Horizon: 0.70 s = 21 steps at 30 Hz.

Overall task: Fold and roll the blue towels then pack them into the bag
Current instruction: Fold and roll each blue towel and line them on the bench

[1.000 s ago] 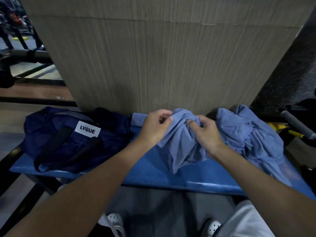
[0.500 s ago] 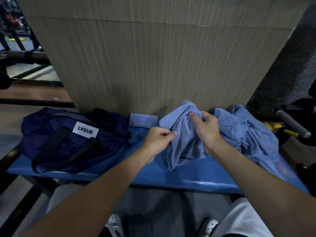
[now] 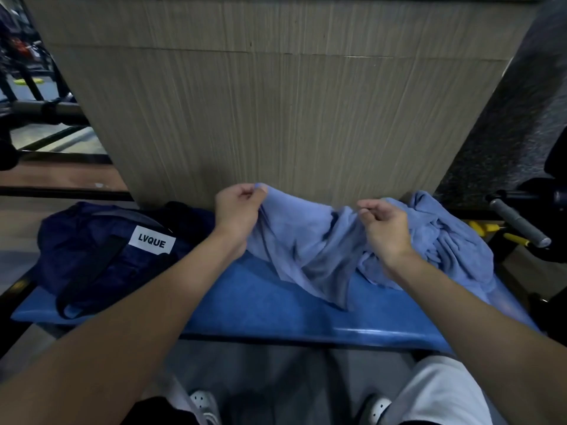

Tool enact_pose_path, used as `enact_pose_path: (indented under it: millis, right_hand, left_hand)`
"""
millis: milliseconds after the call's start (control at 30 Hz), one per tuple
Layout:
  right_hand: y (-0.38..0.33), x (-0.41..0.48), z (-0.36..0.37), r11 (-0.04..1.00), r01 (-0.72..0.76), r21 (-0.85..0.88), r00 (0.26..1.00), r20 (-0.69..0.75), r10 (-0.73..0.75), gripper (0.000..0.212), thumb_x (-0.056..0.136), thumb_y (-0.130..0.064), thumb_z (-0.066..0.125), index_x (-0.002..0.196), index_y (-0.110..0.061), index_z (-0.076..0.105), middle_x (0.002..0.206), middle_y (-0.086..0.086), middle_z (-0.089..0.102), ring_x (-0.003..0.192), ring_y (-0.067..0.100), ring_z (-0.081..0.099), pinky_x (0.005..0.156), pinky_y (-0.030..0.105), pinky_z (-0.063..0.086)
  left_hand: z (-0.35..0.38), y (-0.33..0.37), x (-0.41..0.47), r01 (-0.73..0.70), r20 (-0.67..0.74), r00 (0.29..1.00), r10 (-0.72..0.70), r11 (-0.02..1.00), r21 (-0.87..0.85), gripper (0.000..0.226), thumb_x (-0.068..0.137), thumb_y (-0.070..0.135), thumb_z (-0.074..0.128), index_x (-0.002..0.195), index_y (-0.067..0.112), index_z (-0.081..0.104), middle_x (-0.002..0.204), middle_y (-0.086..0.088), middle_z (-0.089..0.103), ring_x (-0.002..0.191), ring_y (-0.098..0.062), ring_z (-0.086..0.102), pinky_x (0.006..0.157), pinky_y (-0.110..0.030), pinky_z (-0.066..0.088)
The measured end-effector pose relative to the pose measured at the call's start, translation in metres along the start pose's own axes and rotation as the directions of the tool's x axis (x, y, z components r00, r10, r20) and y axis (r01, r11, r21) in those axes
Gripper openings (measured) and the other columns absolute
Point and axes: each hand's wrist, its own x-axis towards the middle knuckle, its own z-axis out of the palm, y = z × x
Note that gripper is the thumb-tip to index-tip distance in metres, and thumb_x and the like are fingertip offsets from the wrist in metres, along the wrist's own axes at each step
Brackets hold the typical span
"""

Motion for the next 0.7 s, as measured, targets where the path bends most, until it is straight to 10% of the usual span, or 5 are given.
enact_pose_path:
  millis: [233, 400, 700]
  right_hand:
    - [-0.006, 0.024, -0.030, 0.991, -0.119, 0.054, 0.990, -0.075, 0.123, 0.018, 0.091, -0.004, 0.057, 0.098, -0.018, 0.066, 0.087, 0.004, 0.066, 0.085, 0.021, 0.059, 0.083, 0.038, 0.051]
    - [-0.003, 0.024, -0.037, 0.991, -0.129, 0.024, 0.991, 0.039, 0.128, 0.036, 0.089, 0.002, 0.057, 0.122, -0.012, 0.059, 0.112, 0.012, 0.067, 0.104, 0.027, 0.065, 0.093, 0.043, 0.053]
    - [0.075, 0.007, -0.020, 0.975, -0.191, -0.114, 0.979, 0.048, 0.197, 0.019, 0.090, 0.012, 0.052, 0.104, 0.004, 0.061, 0.097, 0.016, 0.063, 0.091, 0.027, 0.056, 0.079, 0.038, 0.047]
  left_hand:
    - [-0.032, 0.004, 0.032, -0.147, -0.072, 0.983, 0.167, 0.963, 0.224, 0.014, 0.095, 0.020, 0.061, 0.084, 0.012, 0.064, 0.076, 0.002, 0.062, 0.069, -0.009, 0.055, 0.067, -0.028, 0.048]
    - [-0.031, 0.000, 0.036, -0.014, 0.010, 1.000, 0.012, 0.984, 0.179, 0.020, 0.097, 0.018, 0.057, 0.083, 0.013, 0.070, 0.082, -0.006, 0.065, 0.075, -0.015, 0.056, 0.068, -0.032, 0.050]
    - [-0.024, -0.087, 0.003, 0.041, 0.237, 0.965, -0.114, 0.955, 0.294, 0.038, 0.087, -0.010, 0.052, 0.109, 0.018, 0.066, 0.081, -0.012, 0.062, 0.076, -0.019, 0.054, 0.064, -0.025, 0.044]
